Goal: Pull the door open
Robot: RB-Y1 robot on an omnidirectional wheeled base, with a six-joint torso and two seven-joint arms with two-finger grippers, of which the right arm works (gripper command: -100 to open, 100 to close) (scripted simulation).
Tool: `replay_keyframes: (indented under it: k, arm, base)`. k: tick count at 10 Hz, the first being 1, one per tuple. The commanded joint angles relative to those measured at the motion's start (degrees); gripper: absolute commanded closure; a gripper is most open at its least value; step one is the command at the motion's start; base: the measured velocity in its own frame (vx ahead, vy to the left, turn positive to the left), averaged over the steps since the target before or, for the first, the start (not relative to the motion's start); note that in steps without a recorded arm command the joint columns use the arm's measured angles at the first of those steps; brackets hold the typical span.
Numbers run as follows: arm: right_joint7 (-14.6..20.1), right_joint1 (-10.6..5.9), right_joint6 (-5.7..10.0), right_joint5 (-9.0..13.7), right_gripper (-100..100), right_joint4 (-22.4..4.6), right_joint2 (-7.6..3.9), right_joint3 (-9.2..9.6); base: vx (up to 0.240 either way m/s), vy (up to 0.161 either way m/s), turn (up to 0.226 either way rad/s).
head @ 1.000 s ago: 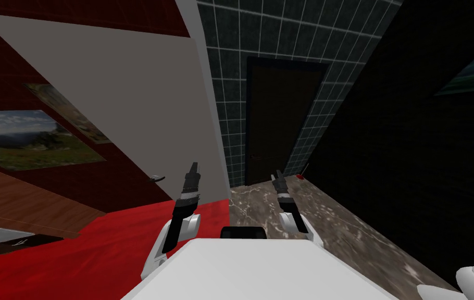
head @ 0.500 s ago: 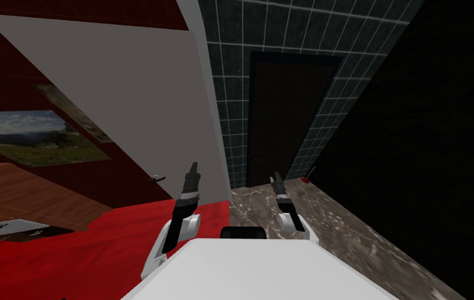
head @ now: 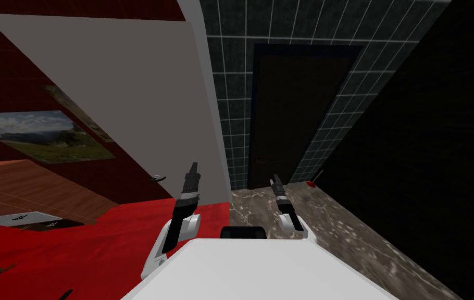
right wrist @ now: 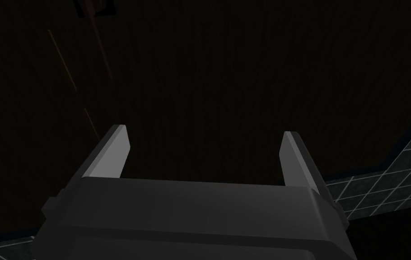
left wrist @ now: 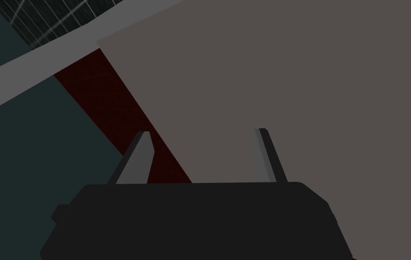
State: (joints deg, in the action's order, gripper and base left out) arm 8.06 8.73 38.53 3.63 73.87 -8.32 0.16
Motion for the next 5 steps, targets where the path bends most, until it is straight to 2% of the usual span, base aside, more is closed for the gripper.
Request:
replay_keyframes:
  k: [1,3,4,5]
  arm:
    - [-0.01,-0.82,0.44,0.13,-100,-2.25,-0.23,-0.06]
    - [-0.05,-2.14,1.29,0.33,-100,-5.70,-0.59,-0.15]
    - [-0.05,-2.14,1.29,0.33,-100,-5.96,-0.59,-0.15]
    - [-0.07,-2.77,1.70,0.42,-100,-7.72,-0.75,-0.18]
  base:
    - [0.066,-0.017,0.077]
    - [0.081,-0.031,0.089]
    - [0.054,-0.032,0.044]
    - [0.047,-0.025,0.053]
